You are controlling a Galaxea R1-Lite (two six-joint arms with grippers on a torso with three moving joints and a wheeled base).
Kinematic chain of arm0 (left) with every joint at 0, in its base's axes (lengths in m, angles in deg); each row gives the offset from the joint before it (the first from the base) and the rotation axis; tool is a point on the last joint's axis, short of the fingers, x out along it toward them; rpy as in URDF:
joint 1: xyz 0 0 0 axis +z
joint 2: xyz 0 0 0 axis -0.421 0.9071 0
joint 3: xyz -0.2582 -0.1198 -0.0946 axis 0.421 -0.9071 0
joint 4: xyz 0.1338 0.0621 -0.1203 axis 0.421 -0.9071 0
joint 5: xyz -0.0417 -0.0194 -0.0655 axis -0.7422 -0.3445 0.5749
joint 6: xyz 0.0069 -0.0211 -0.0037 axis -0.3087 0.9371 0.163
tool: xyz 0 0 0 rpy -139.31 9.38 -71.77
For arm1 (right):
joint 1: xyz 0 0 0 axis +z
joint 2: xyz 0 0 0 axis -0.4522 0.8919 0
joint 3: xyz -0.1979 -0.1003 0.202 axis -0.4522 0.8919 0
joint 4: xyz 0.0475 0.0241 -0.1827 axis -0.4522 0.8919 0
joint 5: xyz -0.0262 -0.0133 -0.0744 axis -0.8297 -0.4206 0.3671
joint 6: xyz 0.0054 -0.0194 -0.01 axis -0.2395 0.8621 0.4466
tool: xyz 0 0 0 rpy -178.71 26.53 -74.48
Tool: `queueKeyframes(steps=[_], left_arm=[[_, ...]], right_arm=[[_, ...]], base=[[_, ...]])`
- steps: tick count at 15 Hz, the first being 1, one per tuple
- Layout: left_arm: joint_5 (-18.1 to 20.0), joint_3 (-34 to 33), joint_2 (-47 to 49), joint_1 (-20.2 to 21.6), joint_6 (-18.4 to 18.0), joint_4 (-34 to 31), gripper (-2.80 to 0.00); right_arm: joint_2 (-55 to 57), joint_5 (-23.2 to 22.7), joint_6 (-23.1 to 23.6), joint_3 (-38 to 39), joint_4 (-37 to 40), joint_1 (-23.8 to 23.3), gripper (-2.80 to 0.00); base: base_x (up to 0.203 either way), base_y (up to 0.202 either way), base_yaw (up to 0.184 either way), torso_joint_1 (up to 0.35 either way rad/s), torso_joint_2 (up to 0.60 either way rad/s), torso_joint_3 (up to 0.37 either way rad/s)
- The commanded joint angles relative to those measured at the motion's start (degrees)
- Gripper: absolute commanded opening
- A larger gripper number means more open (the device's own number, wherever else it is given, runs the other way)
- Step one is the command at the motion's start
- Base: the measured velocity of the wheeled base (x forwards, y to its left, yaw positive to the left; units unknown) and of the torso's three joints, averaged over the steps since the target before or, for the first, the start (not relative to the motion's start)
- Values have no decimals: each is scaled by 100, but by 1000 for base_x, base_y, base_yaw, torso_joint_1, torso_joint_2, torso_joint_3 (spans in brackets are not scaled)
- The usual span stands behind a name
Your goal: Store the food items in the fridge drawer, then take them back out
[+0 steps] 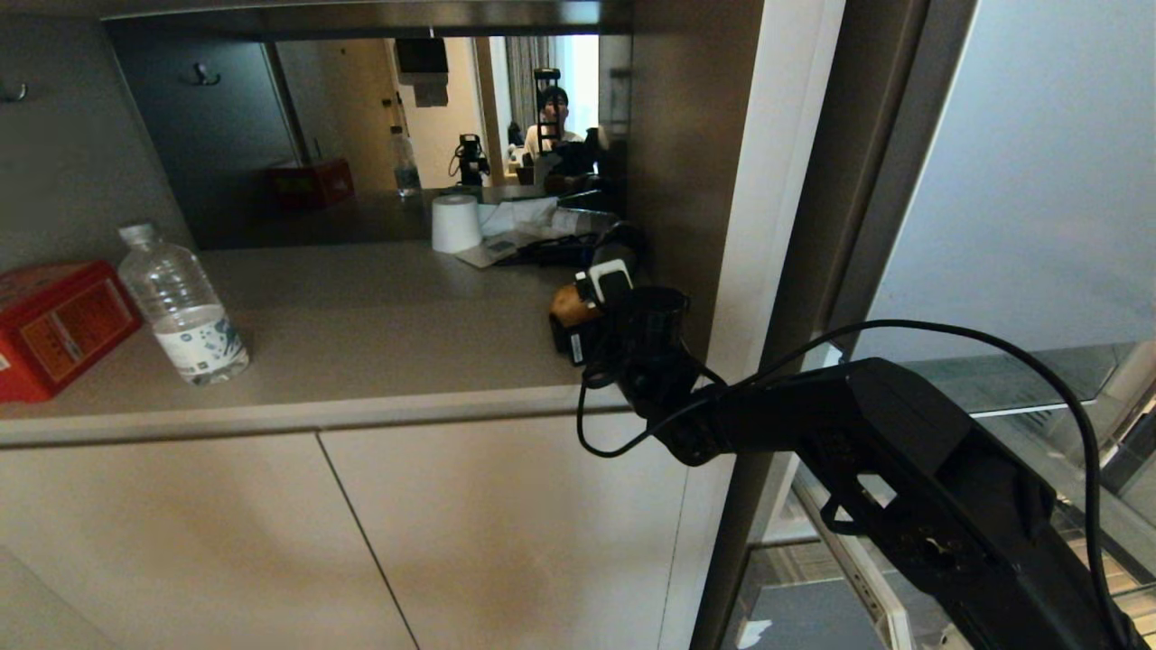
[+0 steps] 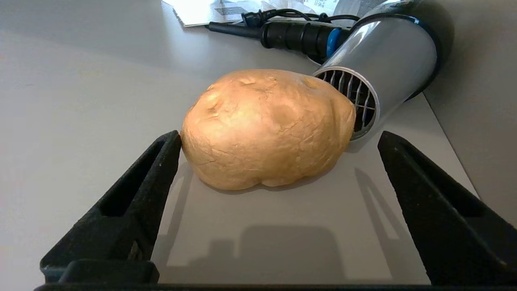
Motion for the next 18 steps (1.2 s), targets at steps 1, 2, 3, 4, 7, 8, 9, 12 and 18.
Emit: queueKeyframes(steps=[1,2,3,4,7,8,9,12,18], left_arm=[[-2,0,9,0,2,-1,-280],[-2,0,9,0,2,-1,-280],[-2,0,9,0,2,-1,-280],[-2,0,9,0,2,-1,-280],[-2,0,9,0,2,-1,-280],[-2,0,9,0,2,-1,-280],[-2,0,9,0,2,-1,-280],[-2,0,9,0,2,-1,-280],[-2,0,9,0,-6,-1,-280]], right_arm=[[17,8,7,2,6,-12,0],[15,8,16,2,6,-12,0],[8,4,16,2,14,-12,-280],[8,-1,16,2,41,-17,-280],[-28,-1,9,10,41,-12,-280],[-45,8,12,10,32,-12,-280],[-62,17,7,10,23,-12,-280],[-173,63,21,37,6,19,-280],[-902,298,9,676,-37,168,-280]], base=[[0,0,0,0,0,0],[0,0,0,0,0,0],[0,0,0,0,0,0],[0,0,0,0,0,0],[0,0,0,0,0,0],[0,0,0,0,0,0],[0,0,0,0,0,0],[0,0,0,0,0,0],[0,0,0,0,0,0]])
